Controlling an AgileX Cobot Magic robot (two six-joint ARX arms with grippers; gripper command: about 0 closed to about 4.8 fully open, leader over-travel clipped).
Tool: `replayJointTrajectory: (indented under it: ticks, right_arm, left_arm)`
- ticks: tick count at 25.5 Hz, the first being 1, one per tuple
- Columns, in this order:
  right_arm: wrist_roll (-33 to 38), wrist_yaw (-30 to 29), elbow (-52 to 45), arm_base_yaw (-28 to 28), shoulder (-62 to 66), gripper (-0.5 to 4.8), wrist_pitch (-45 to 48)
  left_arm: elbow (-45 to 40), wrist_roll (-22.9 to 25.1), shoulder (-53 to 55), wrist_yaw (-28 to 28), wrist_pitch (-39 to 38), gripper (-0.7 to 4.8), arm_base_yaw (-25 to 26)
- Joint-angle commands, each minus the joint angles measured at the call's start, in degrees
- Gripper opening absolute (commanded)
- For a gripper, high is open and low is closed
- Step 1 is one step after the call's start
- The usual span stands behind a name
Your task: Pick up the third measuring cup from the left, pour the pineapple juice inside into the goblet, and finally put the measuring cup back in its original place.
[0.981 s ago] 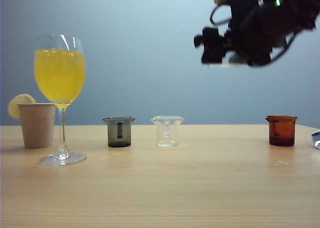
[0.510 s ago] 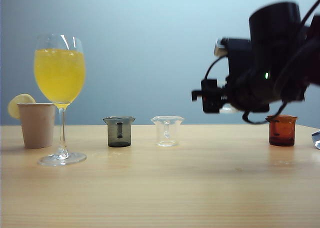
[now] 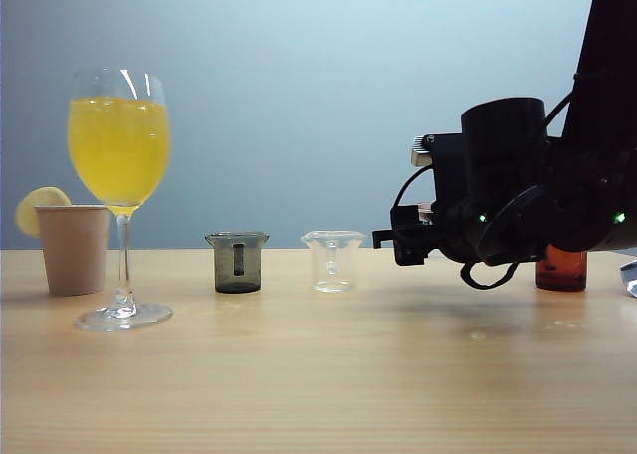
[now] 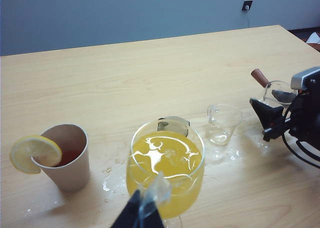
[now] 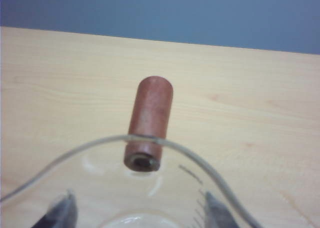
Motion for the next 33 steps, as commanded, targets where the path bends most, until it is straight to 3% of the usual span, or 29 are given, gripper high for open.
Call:
replayJointTrajectory:
  ticks: [1,5,33]
  right_arm:
    - [0.04,-1.57,0.68,-0.94,0.31,1.16,0.09]
    - [0.31,-2.36,0.7,-1.29,0.44,1.16,-4.63]
    - [1.18,-4.68,1.05,-2.03,3.19,1.16,-6.05]
  left_arm:
    - [0.31,-0.37,-0.09,0.2,0.55,-0.04,0.0]
    - [0.31,-0.37,-0.09,0.2,0.55,-0.04,0.0]
    - [0.31,-0.37,-0.09,0.2,0.55,-0.04,0.0]
